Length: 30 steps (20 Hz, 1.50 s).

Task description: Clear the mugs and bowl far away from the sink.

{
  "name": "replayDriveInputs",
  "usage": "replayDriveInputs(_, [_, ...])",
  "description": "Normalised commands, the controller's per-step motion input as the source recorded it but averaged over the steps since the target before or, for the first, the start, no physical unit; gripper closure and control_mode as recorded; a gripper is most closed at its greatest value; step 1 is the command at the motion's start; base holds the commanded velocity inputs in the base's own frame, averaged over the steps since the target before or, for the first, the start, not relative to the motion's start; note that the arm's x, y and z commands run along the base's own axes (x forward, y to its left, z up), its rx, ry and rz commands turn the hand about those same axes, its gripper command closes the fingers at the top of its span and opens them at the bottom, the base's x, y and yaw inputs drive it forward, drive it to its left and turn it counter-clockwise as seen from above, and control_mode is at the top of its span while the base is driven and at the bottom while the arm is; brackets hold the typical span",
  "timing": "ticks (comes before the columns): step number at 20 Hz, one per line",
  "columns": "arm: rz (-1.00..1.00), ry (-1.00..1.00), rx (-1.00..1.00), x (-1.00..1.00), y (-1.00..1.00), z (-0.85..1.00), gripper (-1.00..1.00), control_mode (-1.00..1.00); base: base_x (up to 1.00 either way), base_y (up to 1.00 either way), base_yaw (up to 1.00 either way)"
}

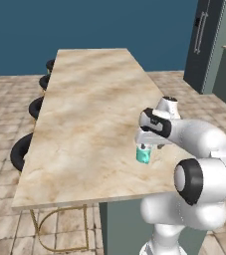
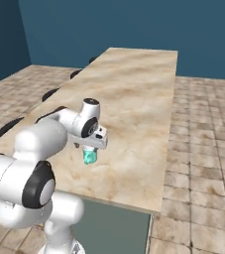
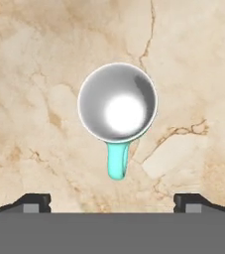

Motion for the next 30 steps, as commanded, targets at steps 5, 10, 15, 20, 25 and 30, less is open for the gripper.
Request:
replayDriveInputs(5, [0.00, 0.00, -0.07, -0.97, -0.20, 0.34, -1.00, -1.00, 0.00, 0.00, 0.00])
replayDriveInputs(10, [0.04, -0.06, -0.12, -0.88, 0.00, 0.35, -1.00, -1.00, 0.00, 0.00, 0.00])
replayDriveInputs(15, [0.05, -0.24, -0.12, -0.64, 0.00, 0.70, -1.00, -1.00, 0.00, 0.00, 0.00])
replayDriveInputs(20, [0.00, -0.22, -0.02, -0.52, 0.00, 0.73, -1.00, -1.00, 0.00, 0.00, 0.00])
replayDriveInputs(25, [-0.18, -0.16, 0.00, -0.43, 0.02, 0.61, -1.00, -1.00, 0.00, 0.00, 0.00])
replayDriveInputs(30, [-0.23, -0.09, 0.00, -0.31, 0.02, 0.72, -1.00, -1.00, 0.00, 0.00, 0.00])
